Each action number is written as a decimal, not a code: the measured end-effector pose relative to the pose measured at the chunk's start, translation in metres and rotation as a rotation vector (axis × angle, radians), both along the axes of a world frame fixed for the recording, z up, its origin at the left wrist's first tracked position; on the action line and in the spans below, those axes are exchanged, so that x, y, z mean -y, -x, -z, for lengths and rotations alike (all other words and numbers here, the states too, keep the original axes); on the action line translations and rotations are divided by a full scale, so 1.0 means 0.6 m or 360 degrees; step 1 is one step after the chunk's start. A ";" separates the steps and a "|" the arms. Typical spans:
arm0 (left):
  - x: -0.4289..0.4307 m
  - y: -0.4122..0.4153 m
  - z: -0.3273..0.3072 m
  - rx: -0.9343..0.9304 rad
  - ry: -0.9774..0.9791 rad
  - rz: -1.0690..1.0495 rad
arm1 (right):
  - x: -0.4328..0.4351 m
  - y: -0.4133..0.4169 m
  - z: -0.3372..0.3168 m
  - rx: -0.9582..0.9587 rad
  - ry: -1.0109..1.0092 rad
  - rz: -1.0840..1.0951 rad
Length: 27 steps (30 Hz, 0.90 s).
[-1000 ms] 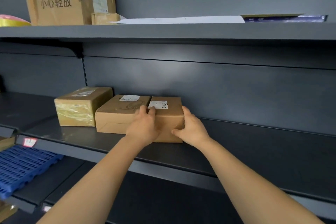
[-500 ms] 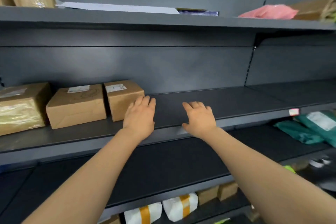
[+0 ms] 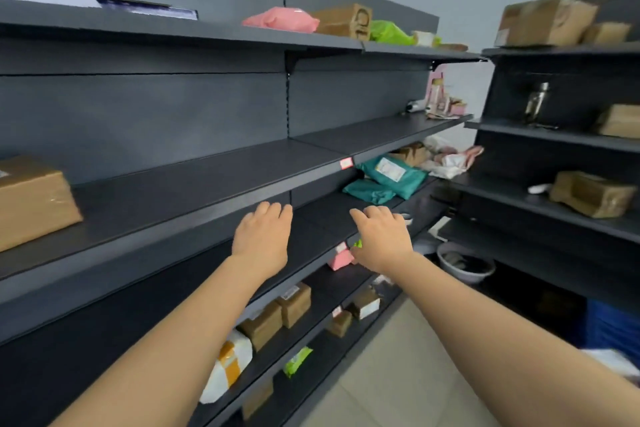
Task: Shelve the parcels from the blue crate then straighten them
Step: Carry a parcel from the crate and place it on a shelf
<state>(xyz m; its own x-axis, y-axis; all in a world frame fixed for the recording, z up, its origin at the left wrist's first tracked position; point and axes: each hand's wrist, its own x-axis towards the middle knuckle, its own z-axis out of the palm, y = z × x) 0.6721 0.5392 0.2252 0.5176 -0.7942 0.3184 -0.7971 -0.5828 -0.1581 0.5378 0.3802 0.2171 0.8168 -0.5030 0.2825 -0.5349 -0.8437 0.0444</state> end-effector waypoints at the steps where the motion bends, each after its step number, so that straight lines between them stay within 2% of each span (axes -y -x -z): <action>1: 0.025 0.023 0.004 0.0012 -0.0005 0.0051 | 0.017 0.033 0.004 -0.0017 -0.0008 0.0053; 16: 0.387 0.465 0.093 -0.0136 -0.0070 0.0669 | 0.257 0.566 0.087 -0.0145 -0.0158 0.0717; 27: 0.661 0.713 0.195 -0.0299 -0.0302 0.1064 | 0.435 0.834 0.180 -0.0269 -0.0436 0.1237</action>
